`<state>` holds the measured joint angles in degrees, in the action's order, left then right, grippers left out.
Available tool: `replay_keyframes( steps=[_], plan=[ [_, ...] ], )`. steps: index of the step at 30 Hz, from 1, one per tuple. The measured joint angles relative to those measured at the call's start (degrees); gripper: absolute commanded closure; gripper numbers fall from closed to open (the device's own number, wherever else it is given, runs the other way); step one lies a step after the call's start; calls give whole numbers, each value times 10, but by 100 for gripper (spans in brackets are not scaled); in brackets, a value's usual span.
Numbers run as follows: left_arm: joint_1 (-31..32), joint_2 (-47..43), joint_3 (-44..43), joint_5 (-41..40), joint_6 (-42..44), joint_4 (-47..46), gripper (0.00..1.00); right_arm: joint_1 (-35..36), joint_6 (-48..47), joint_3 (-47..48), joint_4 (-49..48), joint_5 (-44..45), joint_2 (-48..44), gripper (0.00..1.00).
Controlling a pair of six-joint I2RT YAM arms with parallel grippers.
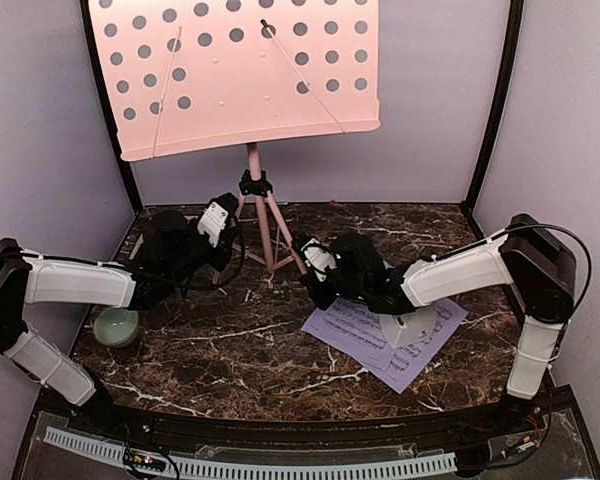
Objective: Set up the instrument practice props
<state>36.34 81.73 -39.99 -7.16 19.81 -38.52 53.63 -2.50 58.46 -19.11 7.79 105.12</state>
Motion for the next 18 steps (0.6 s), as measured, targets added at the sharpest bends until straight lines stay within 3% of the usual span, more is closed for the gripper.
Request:
replay_keyframes(
  steps=[11,18],
  plan=[
    [-70,92,-111,42,16,-15,100,-71,-46,140,24,-50,80,100],
    [-82,159,-159,57,10,-3,100,-106,-47,174,34,-97,129,100]
  ],
)
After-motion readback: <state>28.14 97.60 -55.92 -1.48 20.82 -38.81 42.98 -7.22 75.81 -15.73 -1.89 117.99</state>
